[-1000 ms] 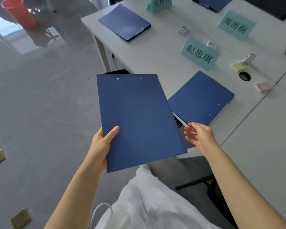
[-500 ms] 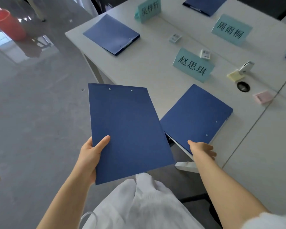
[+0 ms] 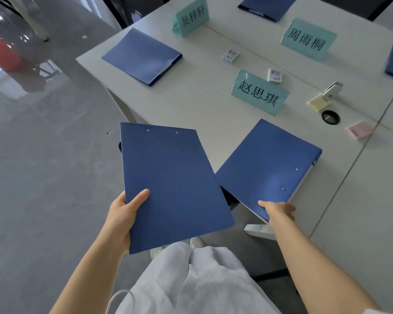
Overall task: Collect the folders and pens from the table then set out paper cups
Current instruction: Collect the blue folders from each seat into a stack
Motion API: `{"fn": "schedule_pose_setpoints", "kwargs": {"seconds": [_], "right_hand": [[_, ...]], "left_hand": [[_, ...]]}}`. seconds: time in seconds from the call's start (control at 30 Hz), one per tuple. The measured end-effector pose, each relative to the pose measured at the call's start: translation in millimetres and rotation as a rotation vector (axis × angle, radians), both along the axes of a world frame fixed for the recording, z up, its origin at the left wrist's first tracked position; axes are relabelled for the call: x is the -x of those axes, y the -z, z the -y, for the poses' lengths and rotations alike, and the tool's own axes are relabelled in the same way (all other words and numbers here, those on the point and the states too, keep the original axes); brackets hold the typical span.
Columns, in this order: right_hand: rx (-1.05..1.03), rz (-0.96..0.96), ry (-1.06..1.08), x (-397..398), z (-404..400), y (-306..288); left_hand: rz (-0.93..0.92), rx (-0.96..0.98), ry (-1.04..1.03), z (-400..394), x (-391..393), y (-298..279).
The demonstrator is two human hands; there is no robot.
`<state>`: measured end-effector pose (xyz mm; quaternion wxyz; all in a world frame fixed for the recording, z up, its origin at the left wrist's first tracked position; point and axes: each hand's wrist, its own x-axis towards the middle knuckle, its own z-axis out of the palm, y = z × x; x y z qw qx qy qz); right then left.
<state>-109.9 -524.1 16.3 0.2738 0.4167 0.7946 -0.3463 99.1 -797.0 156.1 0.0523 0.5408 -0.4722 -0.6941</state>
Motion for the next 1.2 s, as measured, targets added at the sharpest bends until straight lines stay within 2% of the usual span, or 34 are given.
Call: {"fn": "schedule_pose_setpoints", "kwargs": {"seconds": [0.07,0.17,0.27,0.4,0.53,0.8,0.93,1.2], "right_hand": [[0.051,-0.11,0.089,-3.4,-3.2,-1.3],[0.12,-0.278,0.099,-10.7,-7.3,-10.2],[0.342,-0.366,0.181,-16.1,-10.0,-26.4],[0.744,-0.315,0.448,-16.6,-7.7,-67.0],[1.008,-0.228,0.486,-24.8,-6.9,-99.5],[1.144,-0.187,-0.139,-43.6,34.2,-133.6],[1.1,-0.197,-0.4,-44.8,69.2,-142.6],[1.068,-0.127,-0.769,-64.0,166.3,-154.0]], "left_hand": [[-0.006,0.003,0.003,4.9,2.1,0.9],[-0.007,0.005,-0.003,9.7,6.5,3.5],[-0.015,0.017,0.002,12.4,14.2,5.1],[-0.027,0.056,-0.012,15.6,20.3,3.8],[-0.033,0.073,-0.031,15.7,22.6,0.0],[-0.079,0.04,-0.086,22.8,-1.0,-8.0],[-0.081,0.017,-0.156,39.9,-22.3,-13.8],[-0.079,0.009,-0.262,103.9,-71.0,-14.7]]}}
